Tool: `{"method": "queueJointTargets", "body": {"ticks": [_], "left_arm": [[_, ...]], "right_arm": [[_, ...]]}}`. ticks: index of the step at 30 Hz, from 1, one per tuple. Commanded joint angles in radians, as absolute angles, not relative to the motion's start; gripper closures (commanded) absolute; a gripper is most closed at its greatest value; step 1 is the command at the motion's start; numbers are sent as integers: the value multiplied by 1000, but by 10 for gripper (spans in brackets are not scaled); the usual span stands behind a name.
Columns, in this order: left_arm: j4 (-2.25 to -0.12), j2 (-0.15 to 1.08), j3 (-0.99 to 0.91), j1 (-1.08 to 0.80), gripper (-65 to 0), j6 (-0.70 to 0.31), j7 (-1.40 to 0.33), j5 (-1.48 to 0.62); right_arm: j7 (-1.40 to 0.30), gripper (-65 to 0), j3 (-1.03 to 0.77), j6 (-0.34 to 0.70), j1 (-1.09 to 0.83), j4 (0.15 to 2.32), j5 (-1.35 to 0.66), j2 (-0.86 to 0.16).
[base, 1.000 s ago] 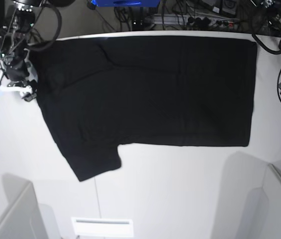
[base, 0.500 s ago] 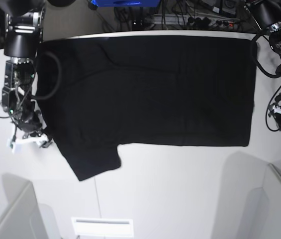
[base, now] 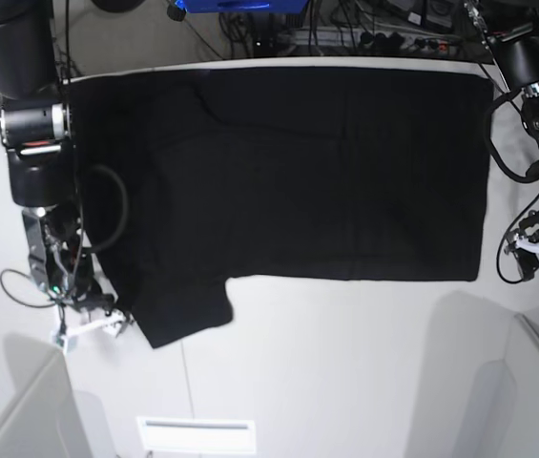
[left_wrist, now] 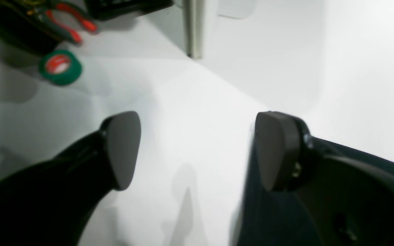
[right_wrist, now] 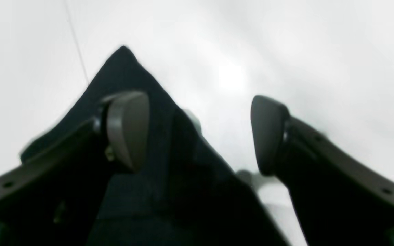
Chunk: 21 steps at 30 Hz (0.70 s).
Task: Fold the T-shirt properly
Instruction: 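Grasp the hem corners of the shirt with both grippers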
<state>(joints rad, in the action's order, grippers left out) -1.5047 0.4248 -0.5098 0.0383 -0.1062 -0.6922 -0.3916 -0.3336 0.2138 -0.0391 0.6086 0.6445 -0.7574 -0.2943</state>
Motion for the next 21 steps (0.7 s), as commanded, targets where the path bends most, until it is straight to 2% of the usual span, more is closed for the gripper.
{"method": "queueJointTargets", "body": {"ticks": [1, 7, 21], "left_arm": [[-1518, 449, -516, 54, -502, -108, -667, -390], [-1448, 461, -509, 61, -502, -108, -664, -390], [-1368, 467, -506, 99, -502, -108, -662, -390]], "right_arm": [[-298, -435, 226, -15, 662, 611, -759, -306], [-274, -389, 337, 61, 705, 507, -760, -306], [-272, -374, 355, 65, 662, 499, -759, -248]]}}
